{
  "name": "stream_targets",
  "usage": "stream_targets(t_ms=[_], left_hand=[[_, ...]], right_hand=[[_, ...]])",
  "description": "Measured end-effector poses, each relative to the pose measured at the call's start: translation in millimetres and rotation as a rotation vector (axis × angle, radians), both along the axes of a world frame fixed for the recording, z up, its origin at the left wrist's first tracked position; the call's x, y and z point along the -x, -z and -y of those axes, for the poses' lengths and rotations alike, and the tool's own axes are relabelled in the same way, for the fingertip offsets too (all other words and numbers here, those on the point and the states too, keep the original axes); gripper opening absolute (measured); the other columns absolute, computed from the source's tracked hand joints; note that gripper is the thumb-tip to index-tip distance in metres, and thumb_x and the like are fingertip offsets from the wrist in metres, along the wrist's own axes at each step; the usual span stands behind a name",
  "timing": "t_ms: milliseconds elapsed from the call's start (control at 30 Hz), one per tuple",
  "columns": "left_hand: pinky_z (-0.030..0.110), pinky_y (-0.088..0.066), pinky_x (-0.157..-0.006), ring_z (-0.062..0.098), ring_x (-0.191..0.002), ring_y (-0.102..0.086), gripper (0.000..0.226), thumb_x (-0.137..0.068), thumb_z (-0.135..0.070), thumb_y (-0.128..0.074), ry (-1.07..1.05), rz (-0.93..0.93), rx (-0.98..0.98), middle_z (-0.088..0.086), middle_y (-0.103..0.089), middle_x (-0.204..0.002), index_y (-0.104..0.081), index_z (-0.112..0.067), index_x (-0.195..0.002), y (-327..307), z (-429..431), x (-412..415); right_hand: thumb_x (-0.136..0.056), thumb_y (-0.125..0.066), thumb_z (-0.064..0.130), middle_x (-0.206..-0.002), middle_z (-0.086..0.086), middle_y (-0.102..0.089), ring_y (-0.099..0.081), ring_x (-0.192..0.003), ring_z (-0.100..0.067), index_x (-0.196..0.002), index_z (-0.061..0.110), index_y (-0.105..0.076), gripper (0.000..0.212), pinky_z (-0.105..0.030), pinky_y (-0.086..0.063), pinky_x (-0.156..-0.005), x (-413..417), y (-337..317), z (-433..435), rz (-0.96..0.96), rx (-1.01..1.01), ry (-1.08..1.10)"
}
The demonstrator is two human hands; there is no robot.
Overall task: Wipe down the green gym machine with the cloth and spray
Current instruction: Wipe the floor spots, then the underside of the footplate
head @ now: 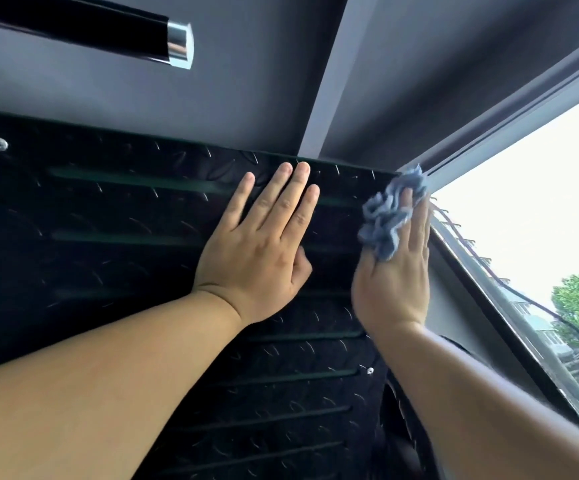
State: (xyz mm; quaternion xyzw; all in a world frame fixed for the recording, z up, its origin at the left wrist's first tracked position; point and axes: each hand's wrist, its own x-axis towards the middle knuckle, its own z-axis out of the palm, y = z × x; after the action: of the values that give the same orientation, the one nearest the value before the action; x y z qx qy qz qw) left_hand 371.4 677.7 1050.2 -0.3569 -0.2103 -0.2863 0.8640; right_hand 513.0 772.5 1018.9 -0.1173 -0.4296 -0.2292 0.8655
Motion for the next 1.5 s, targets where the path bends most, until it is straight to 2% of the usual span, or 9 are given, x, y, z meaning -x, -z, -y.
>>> stream_targets(t_ms=[167,300,367,534,701,934,1134,1268,1501], left_hand=[[0.048,-0.009,-0.119,0.027,-0.146,-0.018,0.066,-0.088,-0.028,-0.042,-0.023,0.012,0.048,0.014,-0.02,-0.158,-0.028,-0.009,-0.15,2,4,-1],[0.05,-0.002,-0.119,0.023,-0.147,-0.015,0.079,-0.084,-0.049,-0.044,-0.078,-0.076,0.257,0.007,-0.017,-0.16,-0.015,-0.023,-0.152,9,10,2],[0.046,-0.005,-0.119,0.021,-0.146,-0.02,0.082,-0.081,-0.056,-0.046,-0.078,-0.185,0.386,0.002,-0.02,-0.159,-0.013,-0.028,-0.151,11,13,-4],[0.042,-0.04,-0.102,0.026,-0.12,-0.053,0.063,-0.08,-0.044,-0.058,0.134,-0.342,0.524,0.004,-0.049,-0.141,-0.035,-0.025,-0.136,14,8,-42],[0.04,-0.046,-0.064,0.033,-0.081,-0.054,0.042,-0.068,-0.013,-0.07,0.134,-0.274,0.226,0.014,-0.058,-0.097,-0.052,-0.017,-0.105,-3,25,-69],[0.051,-0.022,-0.115,0.03,-0.126,-0.049,0.04,-0.079,-0.041,-0.052,-0.287,-0.269,0.373,0.009,-0.057,-0.133,-0.072,-0.016,-0.103,3,-11,-50],[0.049,-0.035,-0.109,0.029,-0.126,-0.053,0.042,-0.095,-0.009,-0.036,-0.416,-0.461,0.182,0.008,-0.056,-0.137,-0.066,-0.02,-0.123,-21,4,-49],[0.051,-0.032,-0.11,0.035,-0.128,-0.049,0.035,-0.09,-0.015,-0.053,-0.13,-0.323,0.169,0.012,-0.055,-0.137,-0.066,-0.014,-0.122,-30,14,-58],[0.044,-0.038,-0.109,0.023,-0.124,-0.055,0.033,-0.094,-0.014,-0.046,-0.501,-0.506,0.459,0.002,-0.059,-0.134,-0.07,-0.021,-0.116,14,-36,-20]], right_hand=[[-0.099,-0.026,0.024,-0.156,0.015,0.028,0.026,-0.143,-0.005,-0.152,0.033,0.014,0.067,-0.031,-0.001,-0.122,9,54,-34,0.266,0.212,0.084],[-0.097,-0.04,0.033,-0.121,0.012,-0.06,-0.058,-0.108,-0.011,-0.118,0.035,-0.057,0.027,-0.043,-0.052,-0.091,1,55,24,0.304,0.087,-0.627],[-0.1,-0.044,0.024,-0.079,0.008,-0.066,-0.06,-0.078,-0.008,-0.079,0.023,-0.065,0.029,-0.036,-0.052,-0.074,-2,49,48,0.282,0.039,-0.995],[-0.088,-0.047,0.031,-0.087,-0.005,-0.067,-0.061,-0.093,-0.021,-0.085,0.016,-0.068,0.026,-0.046,-0.047,-0.098,-16,48,49,0.424,0.033,-1.368],[-0.09,-0.041,0.036,-0.115,0.004,-0.065,-0.058,-0.111,-0.014,-0.106,0.025,-0.068,0.034,-0.033,-0.043,-0.096,-46,45,24,0.08,0.059,-1.184],[-0.098,-0.033,0.057,-0.097,-0.009,-0.075,-0.067,-0.057,-0.012,-0.113,0.017,-0.068,0.055,-0.019,-0.046,-0.046,-49,22,-5,0.292,0.403,-1.261],[-0.091,-0.034,0.065,-0.115,0.001,-0.07,-0.065,-0.103,-0.018,-0.123,0.022,-0.064,0.061,-0.042,-0.045,-0.1,-47,14,-24,0.301,0.41,-1.205],[-0.076,-0.032,0.074,-0.114,0.01,-0.07,-0.064,-0.107,-0.015,-0.125,0.03,-0.062,0.072,-0.041,-0.044,-0.1,-48,14,-32,0.365,0.441,-1.164],[-0.08,-0.035,0.069,-0.124,-0.001,-0.065,-0.06,-0.114,-0.025,-0.13,0.019,-0.06,0.075,-0.045,-0.042,-0.106,-45,14,-22,0.298,0.419,-1.085]])
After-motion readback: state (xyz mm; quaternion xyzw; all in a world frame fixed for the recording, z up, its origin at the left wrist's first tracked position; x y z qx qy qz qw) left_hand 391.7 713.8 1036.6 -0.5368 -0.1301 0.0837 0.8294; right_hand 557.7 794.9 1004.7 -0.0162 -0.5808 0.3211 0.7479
